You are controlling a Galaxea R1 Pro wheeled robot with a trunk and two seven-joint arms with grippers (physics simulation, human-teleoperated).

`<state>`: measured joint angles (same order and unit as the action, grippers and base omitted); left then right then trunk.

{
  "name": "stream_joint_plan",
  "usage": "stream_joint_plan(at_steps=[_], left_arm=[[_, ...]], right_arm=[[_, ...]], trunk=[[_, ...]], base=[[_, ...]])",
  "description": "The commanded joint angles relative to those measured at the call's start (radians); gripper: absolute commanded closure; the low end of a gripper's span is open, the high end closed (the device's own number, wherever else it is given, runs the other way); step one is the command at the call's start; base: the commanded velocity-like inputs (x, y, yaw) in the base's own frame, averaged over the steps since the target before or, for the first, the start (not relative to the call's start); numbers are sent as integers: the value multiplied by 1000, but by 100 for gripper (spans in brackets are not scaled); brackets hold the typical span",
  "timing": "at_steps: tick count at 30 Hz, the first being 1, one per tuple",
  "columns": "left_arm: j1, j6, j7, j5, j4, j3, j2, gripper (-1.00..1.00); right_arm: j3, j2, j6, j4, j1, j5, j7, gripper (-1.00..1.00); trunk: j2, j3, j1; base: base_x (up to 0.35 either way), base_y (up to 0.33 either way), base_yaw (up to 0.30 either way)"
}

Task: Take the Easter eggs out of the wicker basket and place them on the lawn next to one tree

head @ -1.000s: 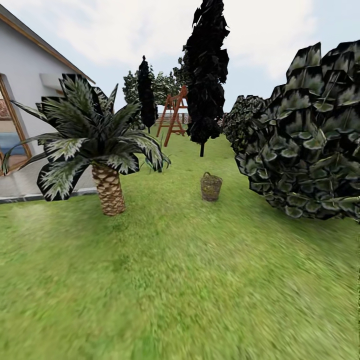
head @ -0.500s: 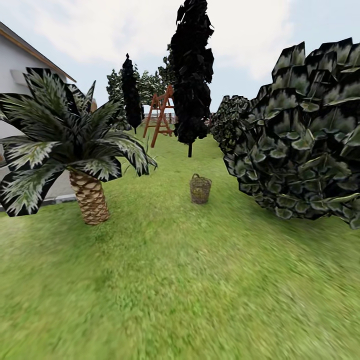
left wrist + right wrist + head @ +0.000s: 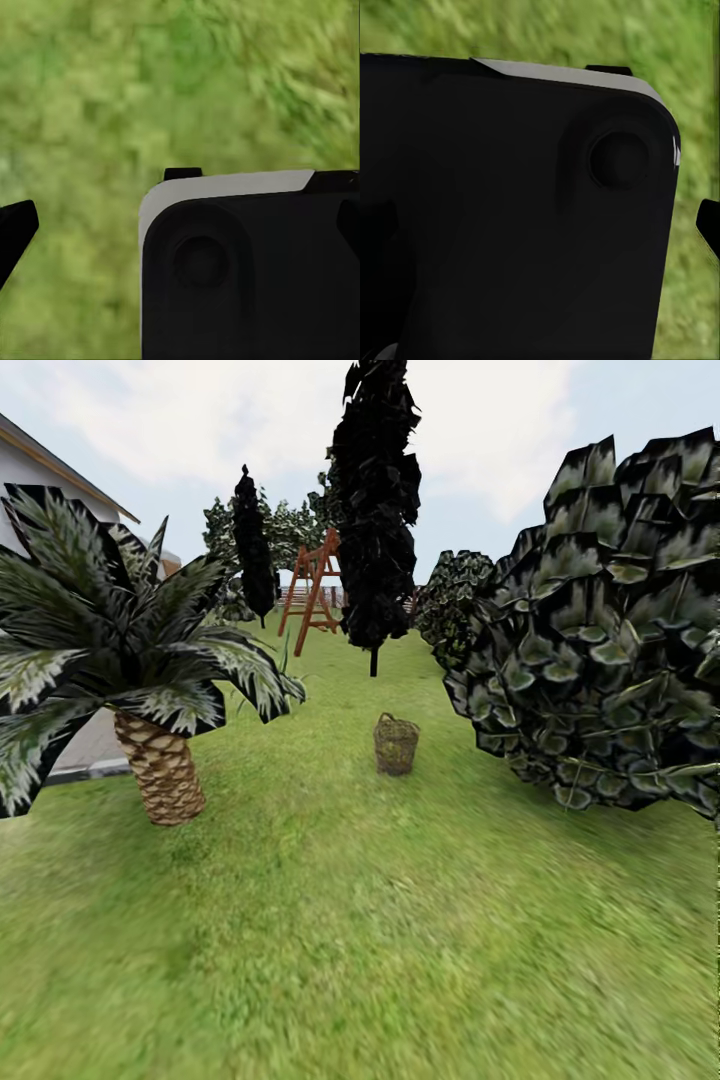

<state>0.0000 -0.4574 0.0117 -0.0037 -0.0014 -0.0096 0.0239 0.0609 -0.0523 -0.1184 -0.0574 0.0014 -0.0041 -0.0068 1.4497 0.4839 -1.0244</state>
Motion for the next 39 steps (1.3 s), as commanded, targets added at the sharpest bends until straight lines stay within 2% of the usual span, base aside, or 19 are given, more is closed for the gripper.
stream_joint_plan(at_steps=[1,7,20,29,39], left_arm=[[0,-3,1,0,0,-1,0,-100],[0,-3,2,0,0,-1,1,-100],[0,-3,1,0,0,-1,0,-100],[0,-3,2,1,0,-1,-1,-100],[0,-3,2,0,0,-1,0,-100]], right_arm=[[6,0,-1,-1,0,-1,-1,-100],[5,0,-2,-1,0,-1,-1,-100],[6,0,-1,-1,0,-1,-1,-100],[6,0,-2,-1,0,-1,-1,-100],[7,0,-1,-2,0,2,1,-100]], trunk=[[0,1,-1],[0,1,-1],[0,1,-1],[0,1,-1],[0,1,-1]], base=[[336,0,-201],[336,0,-152],[336,0,-21],[336,0,-157],[336,0,-25]])
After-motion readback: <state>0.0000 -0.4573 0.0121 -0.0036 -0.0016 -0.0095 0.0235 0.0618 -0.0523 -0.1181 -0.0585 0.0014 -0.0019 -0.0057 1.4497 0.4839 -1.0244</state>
